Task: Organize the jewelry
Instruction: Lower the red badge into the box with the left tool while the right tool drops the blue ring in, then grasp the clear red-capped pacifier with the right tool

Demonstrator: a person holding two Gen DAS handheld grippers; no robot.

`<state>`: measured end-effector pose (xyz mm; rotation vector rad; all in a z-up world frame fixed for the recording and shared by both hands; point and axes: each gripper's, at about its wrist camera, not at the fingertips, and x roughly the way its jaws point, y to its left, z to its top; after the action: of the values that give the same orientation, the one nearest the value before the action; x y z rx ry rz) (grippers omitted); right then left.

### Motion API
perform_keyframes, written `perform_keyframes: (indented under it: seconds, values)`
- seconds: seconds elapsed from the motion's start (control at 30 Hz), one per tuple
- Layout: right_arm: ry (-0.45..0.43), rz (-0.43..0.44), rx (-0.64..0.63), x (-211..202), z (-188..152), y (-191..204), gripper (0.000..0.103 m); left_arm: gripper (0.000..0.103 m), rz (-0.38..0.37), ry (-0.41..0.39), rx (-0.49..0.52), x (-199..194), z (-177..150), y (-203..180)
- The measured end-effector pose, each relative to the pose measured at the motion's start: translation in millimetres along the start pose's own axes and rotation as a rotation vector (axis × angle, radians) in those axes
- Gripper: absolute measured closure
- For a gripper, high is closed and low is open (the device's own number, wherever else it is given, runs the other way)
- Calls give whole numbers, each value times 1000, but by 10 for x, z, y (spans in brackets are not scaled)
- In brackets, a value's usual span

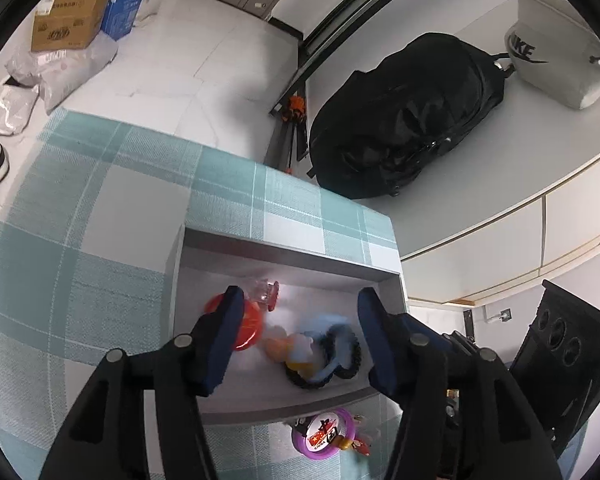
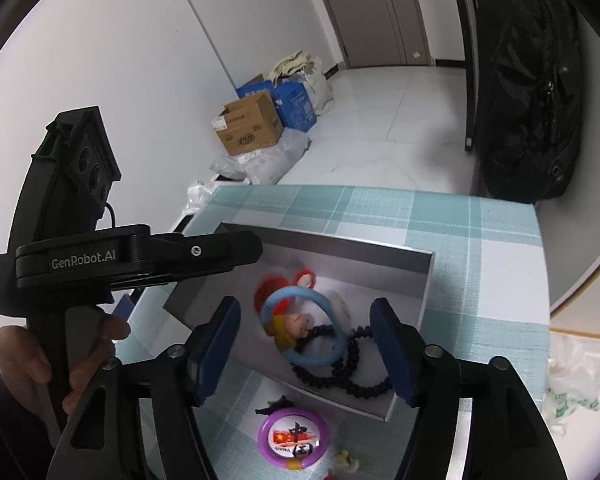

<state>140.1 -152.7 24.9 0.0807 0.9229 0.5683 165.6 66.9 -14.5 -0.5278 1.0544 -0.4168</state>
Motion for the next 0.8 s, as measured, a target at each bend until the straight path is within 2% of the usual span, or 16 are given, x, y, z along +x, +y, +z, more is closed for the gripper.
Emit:
perform_keyframes:
  seconds: [0.13, 0.3, 0.5, 0.6, 0.7, 0.8]
  values:
    - [-19, -23, -10, -58, -7, -16, 31, 47, -2, -13, -12, -58, -6, 1]
    - [-32, -38, 5, -125, -44, -58, 28, 46, 47, -25, 21, -108, -77, -48]
    - [-47, -35, -9, -208, -90, -47, 26, 45, 107, -38, 132, -188, -223, -194]
    - [-65, -43, -7, -271, -114, -42, 24, 45, 128, -48, 144, -308, -256, -253]
    - [-89, -45, -6, -354, -139, -15, 20, 45, 146, -103, 205, -450, -321, -357]
    - [-107, -45, -2, -429, -185, 10, 17, 45, 154, -123, 216, -458, -402, -363]
